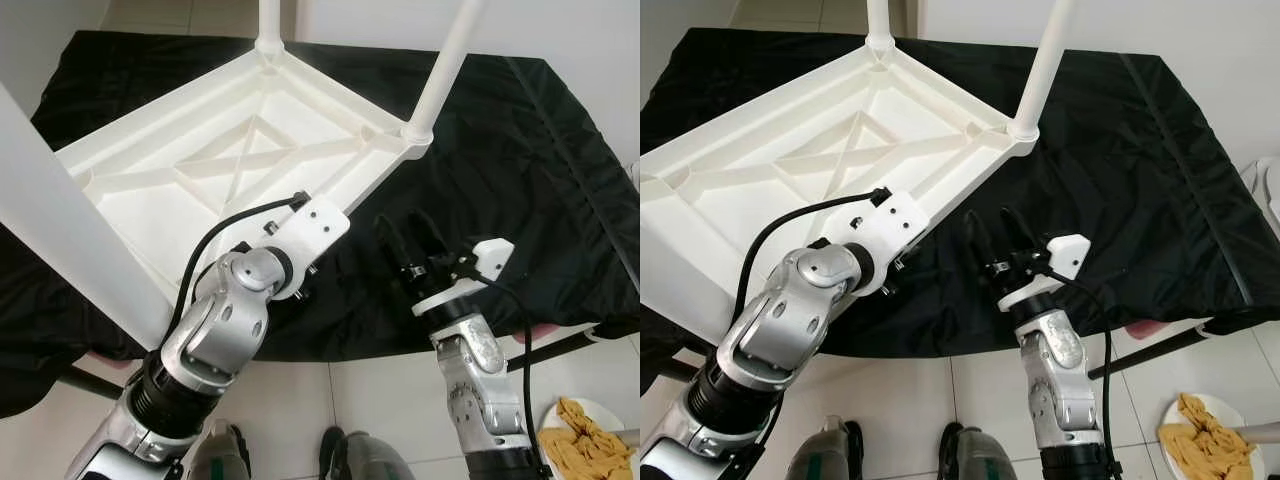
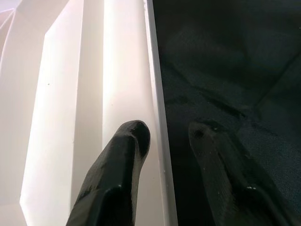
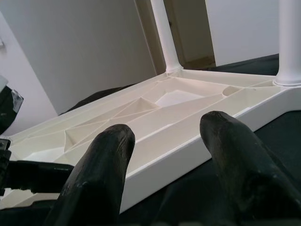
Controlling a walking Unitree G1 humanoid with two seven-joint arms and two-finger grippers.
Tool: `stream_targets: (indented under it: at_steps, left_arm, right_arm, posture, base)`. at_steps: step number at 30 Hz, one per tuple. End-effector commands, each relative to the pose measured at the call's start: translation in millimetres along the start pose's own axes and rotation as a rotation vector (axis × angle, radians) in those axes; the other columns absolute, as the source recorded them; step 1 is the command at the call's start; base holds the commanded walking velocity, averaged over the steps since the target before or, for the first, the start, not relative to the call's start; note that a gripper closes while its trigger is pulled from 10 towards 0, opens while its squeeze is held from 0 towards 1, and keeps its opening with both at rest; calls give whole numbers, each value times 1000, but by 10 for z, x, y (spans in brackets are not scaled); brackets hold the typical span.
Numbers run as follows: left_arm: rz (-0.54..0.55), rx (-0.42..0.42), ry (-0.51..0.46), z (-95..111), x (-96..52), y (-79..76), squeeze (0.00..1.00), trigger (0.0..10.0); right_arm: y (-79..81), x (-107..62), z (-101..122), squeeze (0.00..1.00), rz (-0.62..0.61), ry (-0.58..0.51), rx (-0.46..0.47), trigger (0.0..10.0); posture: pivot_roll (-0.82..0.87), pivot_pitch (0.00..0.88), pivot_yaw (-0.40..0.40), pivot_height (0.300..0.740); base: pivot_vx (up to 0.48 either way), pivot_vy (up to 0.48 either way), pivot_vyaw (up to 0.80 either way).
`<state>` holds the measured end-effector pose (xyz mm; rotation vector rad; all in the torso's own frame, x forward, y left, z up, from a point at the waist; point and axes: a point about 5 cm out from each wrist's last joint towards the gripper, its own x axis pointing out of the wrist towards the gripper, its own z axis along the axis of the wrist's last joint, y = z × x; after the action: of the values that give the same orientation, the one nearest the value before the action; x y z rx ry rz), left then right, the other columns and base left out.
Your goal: Building children table
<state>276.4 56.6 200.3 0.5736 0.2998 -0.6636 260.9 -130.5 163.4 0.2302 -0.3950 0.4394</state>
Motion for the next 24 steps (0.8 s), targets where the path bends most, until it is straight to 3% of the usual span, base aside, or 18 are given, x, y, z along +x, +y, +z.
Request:
stream_targets:
  at_steps: [1,12,22,23,24]
  left_arm:
    - [216,9,10,-5,8,120,0,10000]
    - [220,89,126,-168,67,113,0,10000]
    - [207,110,126,-168,97,89,0,10000]
    - [207,117,125,-168,100,90,0,9333]
    - [205,122,126,-169,102,86,0,8000]
  right_arm:
    - [-25,-53,-13,0,5,25,-15,10000]
    - [-81,-60,-9,0,-5,45,-46,10000]
    - [-64,-68,-16,0,-11,48,-43,10000]
    - [-65,-67,-16,0,-11,48,-43,10000]
    - [-68,-68,-13,0,-12,49,-44,10000]
  posture:
    - [86,130,-59,740]
    - [77,117,-51,740]
    - [68,108,-45,740]
    - [66,106,-44,740]
    - [66,106,-44,740]
  base:
    - [0,0,0]
    - [0,0,0]
    - [0,0,0]
    - [0,0,0]
    - [0,0,0]
